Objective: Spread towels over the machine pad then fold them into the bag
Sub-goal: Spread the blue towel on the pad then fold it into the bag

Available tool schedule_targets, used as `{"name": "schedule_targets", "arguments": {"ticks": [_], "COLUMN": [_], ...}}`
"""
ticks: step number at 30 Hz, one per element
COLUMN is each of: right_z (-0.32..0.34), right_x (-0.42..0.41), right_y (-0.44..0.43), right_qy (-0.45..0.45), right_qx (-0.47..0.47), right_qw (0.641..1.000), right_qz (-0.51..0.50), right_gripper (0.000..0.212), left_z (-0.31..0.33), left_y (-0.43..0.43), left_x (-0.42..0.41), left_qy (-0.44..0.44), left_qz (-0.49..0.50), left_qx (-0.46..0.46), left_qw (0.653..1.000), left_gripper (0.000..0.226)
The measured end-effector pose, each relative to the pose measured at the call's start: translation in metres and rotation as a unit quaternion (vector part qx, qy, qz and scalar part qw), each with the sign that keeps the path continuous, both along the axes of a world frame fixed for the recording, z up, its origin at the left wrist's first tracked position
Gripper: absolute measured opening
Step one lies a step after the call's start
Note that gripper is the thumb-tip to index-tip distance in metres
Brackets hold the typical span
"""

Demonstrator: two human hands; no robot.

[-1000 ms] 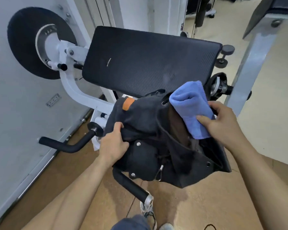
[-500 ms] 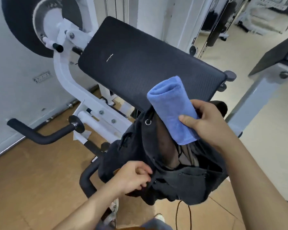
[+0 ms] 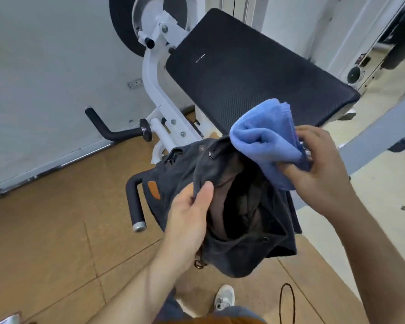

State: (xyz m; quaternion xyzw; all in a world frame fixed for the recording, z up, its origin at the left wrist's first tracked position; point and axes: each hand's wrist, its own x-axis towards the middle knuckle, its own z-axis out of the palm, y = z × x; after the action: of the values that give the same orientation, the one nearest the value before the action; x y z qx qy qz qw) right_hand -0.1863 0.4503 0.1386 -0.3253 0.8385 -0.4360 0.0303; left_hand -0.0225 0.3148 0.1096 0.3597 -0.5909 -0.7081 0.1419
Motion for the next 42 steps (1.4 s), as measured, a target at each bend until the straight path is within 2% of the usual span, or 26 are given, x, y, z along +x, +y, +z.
{"name": "schedule_targets", "arguments": {"ticks": [2, 4, 6, 9, 10, 12, 13, 14, 16, 17, 18, 19, 21, 22, 24, 27, 29, 31, 33, 34, 36, 38, 39, 40, 41, 42], "right_z": [0.013, 0.021, 0.019, 0.003, 0.0, -0.004, 0.0, 0.003, 0.015, 0.02, 0.027, 0.029, 0.03, 0.022, 0.008, -0.004, -0.01, -0.023, -0.041, -0.053, -0.076, -0.092, -0.097, -0.1, -0.098, -0.089], "right_x": [0.024, 0.05, 0.069, 0.069, 0.066, 0.064, 0.068, 0.073, 0.086, 0.088, 0.088, 0.085, 0.081, 0.078, 0.079, 0.077, 0.078, 0.084, 0.085, 0.085, 0.086, 0.088, 0.09, 0.091, 0.09, 0.089], "right_y": [0.015, 0.024, 0.022, 0.016, 0.014, 0.011, 0.006, 0.001, -0.016, -0.024, -0.031, -0.036, -0.039, -0.037, -0.031, -0.031, -0.039, -0.047, -0.052, -0.054, -0.057, -0.06, -0.061, -0.061, -0.06, -0.056], "right_qy": [-0.002, -0.055, -0.082, -0.003, 0.048, 0.133, 0.157, 0.184, 0.278, 0.315, 0.331, 0.308, 0.21, 0.168, 0.097, 0.133, 0.147, 0.047, -0.097, -0.108, -0.026, 0.117, 0.144, 0.134, 0.07, -0.041], "right_qx": [-0.023, -0.052, -0.021, 0.12, 0.203, 0.403, 0.463, 0.49, 0.48, 0.464, 0.434, 0.414, 0.368, 0.35, 0.386, 0.44, 0.412, 0.349, 0.336, 0.344, 0.381, 0.438, 0.445, 0.438, 0.397, 0.334], "right_qw": [0.999, 0.992, 0.982, 0.973, 0.957, 0.877, 0.841, 0.815, 0.782, 0.777, 0.79, 0.817, 0.883, 0.903, 0.903, 0.879, 0.885, 0.907, 0.901, 0.899, 0.898, 0.871, 0.864, 0.868, 0.893, 0.922], "right_qz": [0.032, 0.096, 0.171, 0.195, 0.203, 0.224, 0.233, 0.25, 0.285, 0.286, 0.279, 0.257, 0.204, 0.181, 0.161, 0.128, 0.161, 0.232, 0.256, 0.25, 0.218, 0.188, 0.185, 0.193, 0.201, 0.19], "right_gripper": [0.022, 0.021, 0.023, 0.016, 0.02, 0.035, 0.039, 0.036, 0.007, 0.022, 0.039, 0.039, 0.016, 0.023, 0.035, 0.04, 0.038, 0.039, 0.041, 0.037, 0.018, 0.003, 0.002, 0.005, 0.012, 0.024], "left_z": [0.016, 0.028, 0.036, 0.038, 0.04, 0.045, 0.046, 0.048, 0.05, 0.05, 0.049, 0.05, 0.047, 0.044, 0.034, 0.016, 0.006, 0.002, 0.001, 0.002, 0.004, 0.003, 0.002, 0.001, 0.001, 0.0], "left_y": [0.001, -0.004, -0.007, -0.008, -0.009, -0.01, -0.009, -0.006, 0.004, 0.008, 0.008, 0.007, -0.001, -0.007, -0.016, -0.018, -0.013, -0.01, -0.008, -0.007, -0.006, -0.005, -0.006, -0.006, -0.008, -0.01], "left_x": [0.004, 0.006, 0.013, 0.034, 0.041, 0.049, 0.051, 0.052, 0.055, 0.057, 0.059, 0.061, 0.064, 0.066, 0.07, 0.074, 0.074, 0.073, 0.071, 0.07, 0.068, 0.065, 0.064, 0.064, 0.063, 0.064], "left_qy": [0.012, 0.022, 0.025, 0.037, 0.052, 0.073, 0.076, 0.073, 0.072, 0.074, 0.071, 0.067, 0.057, 0.05, 0.04, 0.008, -0.01, -0.019, -0.015, -0.009, -0.001, 0.005, 0.008, 0.01, 0.014, 0.018], "left_qz": [0.057, 0.102, 0.123, 0.071, 0.063, 0.067, 0.062, 0.045, -0.017, -0.03, -0.02, 0.003, 0.052, 0.072, 0.092, 0.104, 0.098, 0.089, 0.065, 0.052, 0.036, 0.039, 0.043, 0.046, 0.05, 0.053], "left_qx": [-0.006, 0.021, 0.019, -0.139, -0.179, -0.23, -0.239, -0.233, -0.187, -0.151, -0.103, -0.043, 0.079, 0.114, 0.154, 0.185, 0.194, 0.181, 0.152, 0.136, 0.115, 0.114, 0.117, 0.121, 0.127, 0.134], "left_qw": [0.998, 0.994, 0.992, 0.987, 0.981, 0.968, 0.966, 0.969, 0.979, 0.985, 0.992, 0.997, 0.994, 0.99, 0.983, 0.977, 0.976, 0.979, 0.986, 0.989, 0.993, 0.993, 0.992, 0.991, 0.991, 0.989], "left_gripper": [0.033, 0.039, 0.043, 0.049, 0.046, 0.037, 0.032, 0.028, 0.026, 0.025, 0.024, 0.023, 0.025, 0.025, 0.024, 0.024, 0.022, 0.021, 0.021, 0.022, 0.023, 0.023, 0.023, 0.024, 0.025, 0.026]}}
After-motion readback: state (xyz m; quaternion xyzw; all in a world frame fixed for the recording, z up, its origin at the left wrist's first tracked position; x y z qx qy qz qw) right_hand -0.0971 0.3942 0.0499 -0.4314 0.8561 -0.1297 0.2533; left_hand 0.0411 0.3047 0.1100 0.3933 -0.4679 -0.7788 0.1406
